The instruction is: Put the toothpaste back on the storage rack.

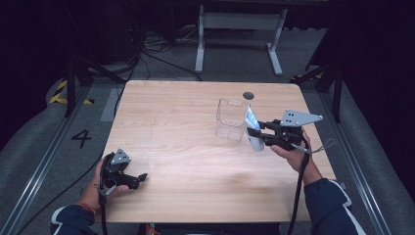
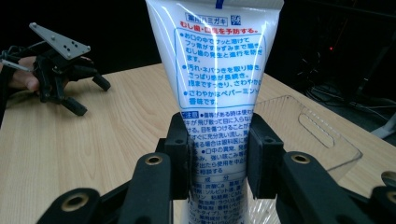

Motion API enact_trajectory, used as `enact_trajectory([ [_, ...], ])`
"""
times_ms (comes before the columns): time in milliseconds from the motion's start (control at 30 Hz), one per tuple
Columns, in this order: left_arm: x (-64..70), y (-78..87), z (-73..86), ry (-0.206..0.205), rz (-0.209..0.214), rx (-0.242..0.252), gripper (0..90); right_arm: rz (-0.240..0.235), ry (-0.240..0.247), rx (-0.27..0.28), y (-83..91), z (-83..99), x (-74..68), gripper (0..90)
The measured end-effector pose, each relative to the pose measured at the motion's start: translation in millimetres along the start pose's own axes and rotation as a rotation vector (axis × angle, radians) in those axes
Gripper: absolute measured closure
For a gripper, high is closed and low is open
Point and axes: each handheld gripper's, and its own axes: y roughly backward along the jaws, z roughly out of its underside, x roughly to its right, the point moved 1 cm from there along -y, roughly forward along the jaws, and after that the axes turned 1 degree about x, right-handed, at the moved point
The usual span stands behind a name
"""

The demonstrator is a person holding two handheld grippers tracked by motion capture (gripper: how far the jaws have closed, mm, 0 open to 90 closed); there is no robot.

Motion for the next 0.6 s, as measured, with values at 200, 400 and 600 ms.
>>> enact_trajectory([
  [200, 0.0, 0.0, 0.0, 0.0, 0.001, 0.0, 0.6, 0.0, 0.007, 0.027, -7.6, -13.9, 3.0, 66.9],
  [400, -0.1, 0.2, -0.1, -0.002, -0.002, -0.003, 0.6, 0.002, 0.011, 0.035, -18.4, -27.7, 10.1, 66.9],
  [600, 0.0, 0.0, 0.0, 0.0, 0.0, 0.0, 0.6, 0.027, 0.01, 0.026, -32.2, -37.4, 22.6, 66.9],
])
